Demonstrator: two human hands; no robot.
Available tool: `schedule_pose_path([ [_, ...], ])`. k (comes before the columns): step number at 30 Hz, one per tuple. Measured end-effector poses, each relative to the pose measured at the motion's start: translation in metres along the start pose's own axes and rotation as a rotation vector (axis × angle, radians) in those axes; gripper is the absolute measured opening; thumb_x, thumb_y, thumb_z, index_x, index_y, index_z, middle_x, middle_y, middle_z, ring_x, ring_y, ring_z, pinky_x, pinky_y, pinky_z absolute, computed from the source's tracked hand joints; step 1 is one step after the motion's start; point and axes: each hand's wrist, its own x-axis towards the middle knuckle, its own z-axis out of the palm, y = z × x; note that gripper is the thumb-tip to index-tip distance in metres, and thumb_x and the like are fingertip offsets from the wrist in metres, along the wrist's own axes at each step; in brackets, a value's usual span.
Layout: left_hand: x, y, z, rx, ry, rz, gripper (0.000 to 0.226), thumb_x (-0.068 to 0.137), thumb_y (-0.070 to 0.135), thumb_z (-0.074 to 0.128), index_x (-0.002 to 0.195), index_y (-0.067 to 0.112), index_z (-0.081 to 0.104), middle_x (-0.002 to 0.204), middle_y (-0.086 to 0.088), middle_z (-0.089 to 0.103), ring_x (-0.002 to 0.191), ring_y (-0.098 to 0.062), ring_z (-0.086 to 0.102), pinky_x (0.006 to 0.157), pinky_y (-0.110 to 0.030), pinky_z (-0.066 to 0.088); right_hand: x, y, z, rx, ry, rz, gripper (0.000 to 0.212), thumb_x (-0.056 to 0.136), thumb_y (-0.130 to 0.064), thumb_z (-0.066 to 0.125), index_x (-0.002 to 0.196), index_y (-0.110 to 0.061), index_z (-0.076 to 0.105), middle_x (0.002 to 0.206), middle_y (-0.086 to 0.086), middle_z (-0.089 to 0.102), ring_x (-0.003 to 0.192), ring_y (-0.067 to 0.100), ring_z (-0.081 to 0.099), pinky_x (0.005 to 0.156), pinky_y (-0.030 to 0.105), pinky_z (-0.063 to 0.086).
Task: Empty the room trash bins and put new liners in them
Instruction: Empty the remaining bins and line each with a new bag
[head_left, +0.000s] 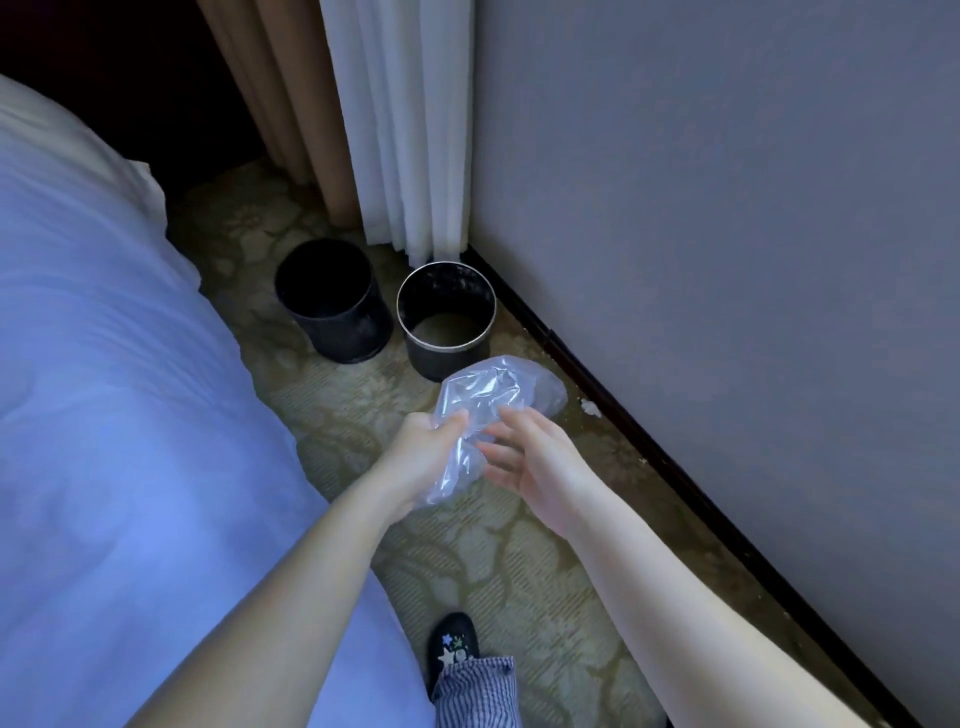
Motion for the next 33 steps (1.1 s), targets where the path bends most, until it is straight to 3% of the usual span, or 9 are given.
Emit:
schedule_pose_path([
  [4, 0.016, 0.021, -0.019, 0.084, -0.027, 0.04, 0.029, 0.097, 0.032, 0.048, 0.09, 0.01, 0.065, 0.066, 0.005, 0.061, 0.06, -0.008, 0.056, 0.056, -0.021, 0.041, 0.025, -0.015, 0.032, -0.095, 0.039, -0.017, 0.019, 0.095, -0.025, 0.054, 0.098, -0.008, 0.062, 0.096, 0.013, 0.068, 0.087, 0.022, 0.062, 0.072, 0.035, 0.045],
  [6, 0.027, 0.032, -0.028, 0.071, -0.062, 0.041, 0.025, 0.097, 0.031, 0.05, 0.085, 0.013, 0.063, 0.063, 0.005, 0.059, 0.055, -0.005, 0.053, 0.05, -0.017, 0.038, 0.039, -0.026, 0.043, -0.132, 0.114, -0.05, 0.016, 0.094, -0.021, 0.054, 0.086, -0.009, 0.061, 0.076, 0.006, 0.061, 0.073, 0.016, 0.057, 0.066, 0.03, 0.042],
  [8, 0.039, 0.045, -0.037, 0.026, -0.12, 0.046, 0.019, 0.096, 0.027, 0.052, 0.091, 0.015, 0.066, 0.074, 0.0, 0.068, 0.067, -0.01, 0.063, 0.058, -0.019, 0.047, 0.056, -0.039, 0.052, -0.124, 0.198, -0.092, 0.019, 0.095, -0.017, 0.051, 0.077, -0.009, 0.056, 0.067, 0.002, 0.053, 0.062, 0.013, 0.051, 0.057, 0.024, 0.04],
  [10, 0.053, 0.057, -0.046, 0.02, -0.136, 0.063, 0.012, 0.095, 0.022, 0.053, 0.094, 0.021, 0.066, 0.085, -0.002, 0.07, 0.077, -0.014, 0.066, 0.064, -0.021, 0.051, 0.073, -0.052, 0.058, -0.098, 0.271, -0.131, 0.022, 0.096, -0.014, 0.05, 0.074, -0.008, 0.054, 0.066, 0.004, 0.052, 0.06, 0.014, 0.051, 0.054, 0.022, 0.044],
  [13, 0.081, 0.072, -0.06, 0.039, -0.086, 0.069, 0.012, 0.094, 0.02, 0.055, 0.087, 0.022, 0.064, 0.08, 0.0, 0.067, 0.072, -0.012, 0.062, 0.061, -0.023, 0.049, 0.1, -0.075, 0.066, -0.103, 0.344, -0.172, 0.023, 0.095, -0.014, 0.052, 0.074, -0.006, 0.056, 0.072, 0.01, 0.063, 0.066, 0.017, 0.063, 0.059, 0.023, 0.054],
  [16, 0.115, 0.09, -0.075, -0.032, -0.031, 0.067, 0.009, 0.09, 0.022, 0.059, 0.088, 0.016, 0.066, 0.084, -0.005, 0.068, 0.074, -0.017, 0.063, 0.071, -0.031, 0.054, 0.133, -0.098, 0.074, -0.103, 0.393, -0.181, 0.027, 0.094, -0.014, 0.055, 0.068, -0.006, 0.054, 0.059, 0.007, 0.06, 0.055, 0.014, 0.061, 0.055, 0.021, 0.054],
  [20, 0.168, 0.117, -0.091, 0.002, 0.089, 0.06, 0.015, 0.095, 0.019, 0.054, 0.096, 0.01, 0.065, 0.077, -0.007, 0.063, 0.057, -0.014, 0.055, 0.047, -0.023, 0.043, 0.187, -0.125, 0.085, -0.1, 0.436, -0.119, 0.03, 0.094, -0.015, 0.055, 0.066, -0.007, 0.051, 0.052, 0.006, 0.056, 0.049, 0.015, 0.059, 0.061, 0.029, 0.057],
  [23, 0.209, 0.143, -0.098, -0.004, 0.12, 0.045, 0.015, 0.092, 0.023, 0.056, 0.088, 0.012, 0.066, 0.066, -0.006, 0.054, 0.046, -0.016, 0.042, 0.042, -0.02, 0.03, 0.224, -0.155, 0.091, -0.072, 0.465, -0.094, 0.03, 0.093, -0.013, 0.055, 0.063, -0.01, 0.049, 0.046, 0.002, 0.053, 0.044, 0.013, 0.053, 0.058, 0.027, 0.051],
  [33, 0.281, 0.195, -0.133, 0.195, 0.17, 0.123, 0.029, 0.089, 0.019, 0.054, 0.064, 0.008, 0.043, 0.059, -0.007, 0.029, 0.057, -0.019, 0.03, 0.05, -0.03, 0.022, 0.283, -0.209, 0.108, 0.096, 0.615, -0.103, 0.036, 0.086, -0.008, 0.057, 0.055, -0.015, 0.04, 0.041, -0.004, 0.04, 0.04, 0.011, 0.034, 0.049, 0.025, 0.034],
])
